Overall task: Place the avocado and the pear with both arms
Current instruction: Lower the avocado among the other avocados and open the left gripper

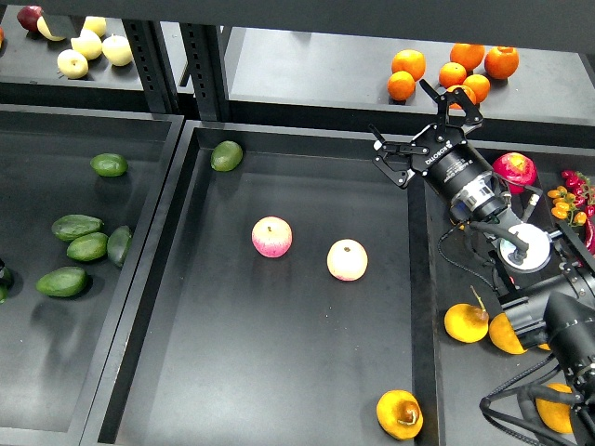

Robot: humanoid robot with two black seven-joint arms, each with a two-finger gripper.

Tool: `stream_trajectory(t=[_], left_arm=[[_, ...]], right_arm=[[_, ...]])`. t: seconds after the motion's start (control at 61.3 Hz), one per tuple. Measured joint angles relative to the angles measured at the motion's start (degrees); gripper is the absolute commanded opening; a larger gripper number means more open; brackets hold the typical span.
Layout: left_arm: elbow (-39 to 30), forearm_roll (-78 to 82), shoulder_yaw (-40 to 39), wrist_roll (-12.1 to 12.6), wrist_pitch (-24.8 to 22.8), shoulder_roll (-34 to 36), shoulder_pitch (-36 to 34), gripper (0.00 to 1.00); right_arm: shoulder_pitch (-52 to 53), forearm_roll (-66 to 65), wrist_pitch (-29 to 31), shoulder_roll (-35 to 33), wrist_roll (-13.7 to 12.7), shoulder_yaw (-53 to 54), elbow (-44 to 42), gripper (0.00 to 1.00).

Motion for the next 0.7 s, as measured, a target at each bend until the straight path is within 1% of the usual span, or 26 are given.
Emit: stream_trajectory(t=[0.701], left_arm=[[2.33, 0.00, 0.97, 0.00, 0.00, -4.29, 1.27, 0.21]], right_arm=[[-0.08, 0.00, 0.00, 0.00, 0.00, 0.07, 0.34, 1.00]])
